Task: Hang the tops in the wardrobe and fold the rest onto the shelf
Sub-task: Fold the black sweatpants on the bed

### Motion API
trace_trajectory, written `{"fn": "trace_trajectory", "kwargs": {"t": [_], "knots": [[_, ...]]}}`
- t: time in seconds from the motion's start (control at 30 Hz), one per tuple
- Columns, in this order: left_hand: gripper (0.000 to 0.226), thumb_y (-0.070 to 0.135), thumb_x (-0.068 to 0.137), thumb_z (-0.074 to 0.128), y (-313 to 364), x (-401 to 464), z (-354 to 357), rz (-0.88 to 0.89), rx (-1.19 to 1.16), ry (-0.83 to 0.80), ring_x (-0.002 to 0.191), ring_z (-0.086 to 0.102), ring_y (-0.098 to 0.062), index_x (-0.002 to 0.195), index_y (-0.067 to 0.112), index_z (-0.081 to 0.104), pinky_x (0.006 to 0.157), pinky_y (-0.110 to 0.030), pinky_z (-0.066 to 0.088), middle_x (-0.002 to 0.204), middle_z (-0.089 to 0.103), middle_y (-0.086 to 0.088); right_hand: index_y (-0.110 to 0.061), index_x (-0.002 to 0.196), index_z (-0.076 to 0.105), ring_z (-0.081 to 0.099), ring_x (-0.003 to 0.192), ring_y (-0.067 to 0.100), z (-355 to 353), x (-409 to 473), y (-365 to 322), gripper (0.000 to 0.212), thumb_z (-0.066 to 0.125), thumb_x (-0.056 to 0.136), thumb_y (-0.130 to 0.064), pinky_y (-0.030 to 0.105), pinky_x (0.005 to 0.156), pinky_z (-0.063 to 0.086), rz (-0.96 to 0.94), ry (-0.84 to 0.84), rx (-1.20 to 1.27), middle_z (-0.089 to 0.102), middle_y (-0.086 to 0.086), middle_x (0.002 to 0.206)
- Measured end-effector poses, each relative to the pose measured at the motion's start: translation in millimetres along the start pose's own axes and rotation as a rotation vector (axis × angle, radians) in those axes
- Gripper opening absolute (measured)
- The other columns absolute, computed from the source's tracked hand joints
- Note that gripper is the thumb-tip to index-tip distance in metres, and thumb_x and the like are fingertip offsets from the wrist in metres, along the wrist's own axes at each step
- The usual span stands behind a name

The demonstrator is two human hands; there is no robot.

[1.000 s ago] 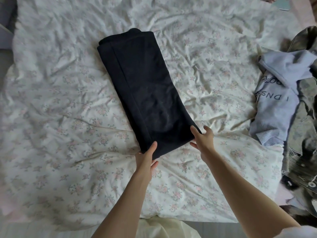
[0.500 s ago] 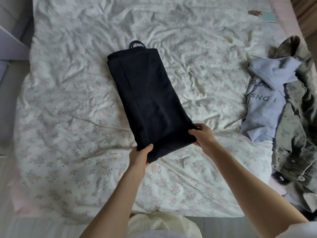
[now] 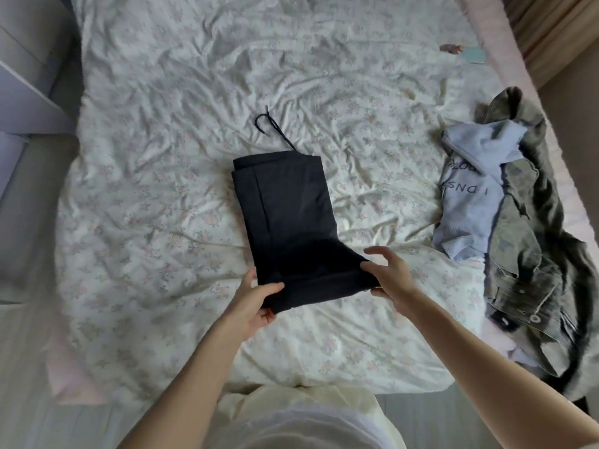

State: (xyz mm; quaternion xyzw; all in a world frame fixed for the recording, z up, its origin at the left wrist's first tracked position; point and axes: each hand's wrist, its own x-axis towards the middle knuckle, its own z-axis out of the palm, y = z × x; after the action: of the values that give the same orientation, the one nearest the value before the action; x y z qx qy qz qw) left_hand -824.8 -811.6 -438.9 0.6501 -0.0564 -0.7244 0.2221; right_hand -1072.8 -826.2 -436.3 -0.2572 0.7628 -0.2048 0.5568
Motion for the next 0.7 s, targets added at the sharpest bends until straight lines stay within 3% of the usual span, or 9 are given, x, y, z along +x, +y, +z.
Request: {"fn": "trace_trajectory", "kwargs": {"t": [0.07, 0.17, 0.23, 0.47, 0.53, 0.6, 0.7], "knots": [[0.05, 0.008, 0.09, 0.059, 35, 6, 5, 0.049, -0.099, -0.007, 0.071, 0.063, -0.019, 0.133, 0.027, 0.044, 0.051, -0.024, 0.048, 0.104, 0.061, -0.007, -0.021, 0.085, 0.067, 0.06, 0.053, 0.013, 6, 11, -34, 0.014, 0.057, 0.088, -0.012, 0.02, 0.044, 0.046, -0.018, 0.001, 0.117, 0.062, 0.005, 0.077], [0.008, 0.011, 0.091, 0.058, 85, 21, 11, 0.024, -0.277, 0.013, 0.048, 0.06, -0.014, 0.098, 0.008, 0.059, 0.041, -0.017, 0.046, 0.084, 0.059, -0.011, -0.011, 0.08, 0.069, 0.063, 0.049, 0.015, 20, 35, -85, 0.014, 0.057, 0.087, -0.011, 0.022, 0.043, 0.048, -0.006, -0.023, 0.258, 0.064, 0.009, 0.078], [0.012, 0.014, 0.092, 0.055, 115, 32, 11, 0.013, -0.331, 0.004, 0.045, 0.06, -0.011, 0.088, 0.003, 0.058, 0.038, -0.016, 0.046, 0.078, 0.06, -0.01, -0.006, 0.082, 0.066, 0.061, 0.045, 0.017, 30, 56, -113, 0.015, 0.054, 0.089, -0.011, 0.021, 0.04, 0.045, 0.017, -0.038, 0.323, 0.063, 0.012, 0.076], [0.02, 0.02, 0.094, 0.054, 199, 95, 13, 0.074, -0.356, 0.039, 0.071, 0.062, -0.019, 0.096, 0.0, 0.055, 0.04, -0.019, 0.048, 0.084, 0.061, -0.016, -0.003, 0.092, 0.052, 0.052, 0.047, 0.019, 61, 136, -171, 0.02, 0.043, 0.093, -0.02, 0.02, 0.038, 0.036, 0.049, -0.015, 0.376, 0.059, 0.014, 0.069], [0.023, 0.022, 0.096, 0.053, 210, 111, 13, 0.161, -0.423, 0.019, 0.079, 0.065, -0.022, 0.112, 0.006, 0.051, 0.051, -0.025, 0.054, 0.091, 0.063, -0.018, -0.003, 0.104, 0.052, 0.055, 0.051, 0.021, 69, 151, -180, 0.026, 0.044, 0.095, -0.026, 0.021, 0.04, 0.039, 0.046, -0.044, 0.437, 0.06, 0.016, 0.074], [0.031, 0.023, 0.097, 0.051, 210, 126, 9, 0.281, -0.418, 0.031, 0.09, 0.065, -0.023, 0.125, 0.011, 0.045, 0.067, -0.029, 0.055, 0.103, 0.063, -0.015, -0.011, 0.116, 0.05, 0.064, 0.068, 0.025, 72, 161, -184, 0.031, 0.044, 0.097, -0.035, 0.026, 0.049, 0.047, 0.011, -0.107, 0.49, 0.063, 0.014, 0.089], [0.033, 0.025, 0.095, 0.056, 183, 138, 6, 0.43, -0.123, 0.282, 0.091, 0.062, -0.017, 0.124, 0.012, 0.049, 0.073, -0.026, 0.05, 0.112, 0.061, -0.008, -0.019, 0.138, 0.039, 0.064, 0.085, 0.022, 74, 170, -166, 0.042, 0.042, 0.099, -0.033, 0.028, 0.066, 0.051, -0.115, -0.084, 0.301, 0.06, 0.006, 0.107]]}}
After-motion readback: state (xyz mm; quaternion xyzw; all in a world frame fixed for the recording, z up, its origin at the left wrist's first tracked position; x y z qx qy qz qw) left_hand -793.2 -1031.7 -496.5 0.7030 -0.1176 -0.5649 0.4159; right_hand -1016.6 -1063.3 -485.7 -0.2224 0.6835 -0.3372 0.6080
